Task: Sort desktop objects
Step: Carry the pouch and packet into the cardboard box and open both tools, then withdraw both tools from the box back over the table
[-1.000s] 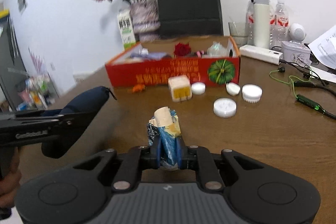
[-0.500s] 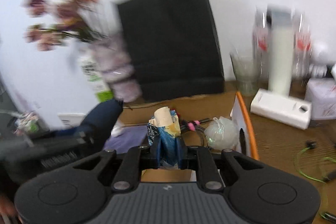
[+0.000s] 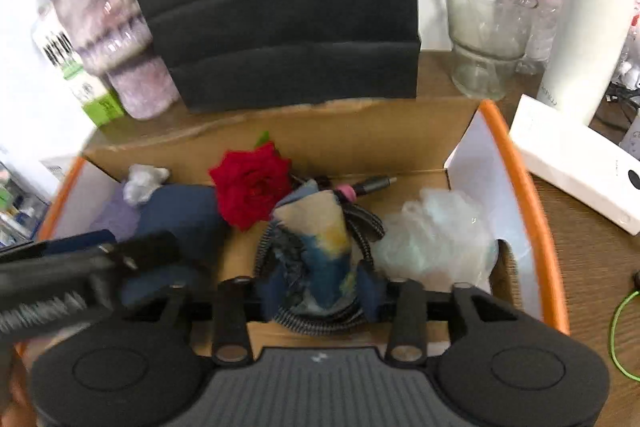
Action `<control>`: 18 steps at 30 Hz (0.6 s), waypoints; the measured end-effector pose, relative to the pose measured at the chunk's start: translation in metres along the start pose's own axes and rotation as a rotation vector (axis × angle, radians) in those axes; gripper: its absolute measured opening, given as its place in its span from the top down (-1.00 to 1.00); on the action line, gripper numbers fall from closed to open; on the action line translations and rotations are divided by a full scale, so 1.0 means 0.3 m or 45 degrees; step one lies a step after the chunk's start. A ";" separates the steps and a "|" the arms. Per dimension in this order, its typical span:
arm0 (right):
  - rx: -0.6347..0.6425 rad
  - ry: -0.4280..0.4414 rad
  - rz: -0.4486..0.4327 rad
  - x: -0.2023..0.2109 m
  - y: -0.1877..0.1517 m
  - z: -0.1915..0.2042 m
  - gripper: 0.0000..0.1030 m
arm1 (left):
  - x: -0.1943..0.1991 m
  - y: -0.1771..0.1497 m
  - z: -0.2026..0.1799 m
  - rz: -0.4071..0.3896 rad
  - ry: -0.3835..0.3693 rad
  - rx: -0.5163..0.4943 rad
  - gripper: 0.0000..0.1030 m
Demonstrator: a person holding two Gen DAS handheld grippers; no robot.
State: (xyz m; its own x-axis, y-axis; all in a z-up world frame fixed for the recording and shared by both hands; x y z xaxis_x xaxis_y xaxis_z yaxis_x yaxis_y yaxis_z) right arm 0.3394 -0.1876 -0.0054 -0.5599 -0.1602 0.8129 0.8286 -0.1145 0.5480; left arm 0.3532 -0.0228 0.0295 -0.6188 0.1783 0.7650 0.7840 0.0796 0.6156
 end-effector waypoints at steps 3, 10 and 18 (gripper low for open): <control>0.016 0.000 -0.075 0.109 0.026 -0.002 -0.16 | 0.115 0.020 0.024 -0.096 0.024 0.016 -0.60; 0.147 -0.072 -0.245 0.353 -0.048 0.035 -0.58 | 0.324 -0.151 0.007 -0.205 0.105 -0.027 -0.88; 0.238 -0.077 -0.516 0.595 -0.571 0.020 -0.72 | 0.611 -0.642 -0.014 -0.448 -0.012 -0.032 -1.00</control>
State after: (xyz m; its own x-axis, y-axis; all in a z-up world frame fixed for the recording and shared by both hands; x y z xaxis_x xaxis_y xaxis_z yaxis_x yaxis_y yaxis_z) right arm 0.0975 -0.1907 0.0468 -0.8425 -0.0810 0.5326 0.5325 0.0241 0.8461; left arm 0.0885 -0.0095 0.0520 -0.8501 0.1533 0.5038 0.5216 0.1137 0.8456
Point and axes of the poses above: each gripper's, at about its wrist camera, not at the fingertips, and x roughly against the way its jaws point, z to its left, y to its top, the point moved 6 cm from there along -x, roughly the way its jaws point, and after that the axes turned 2 degrees about x, right-handed, at the moved point
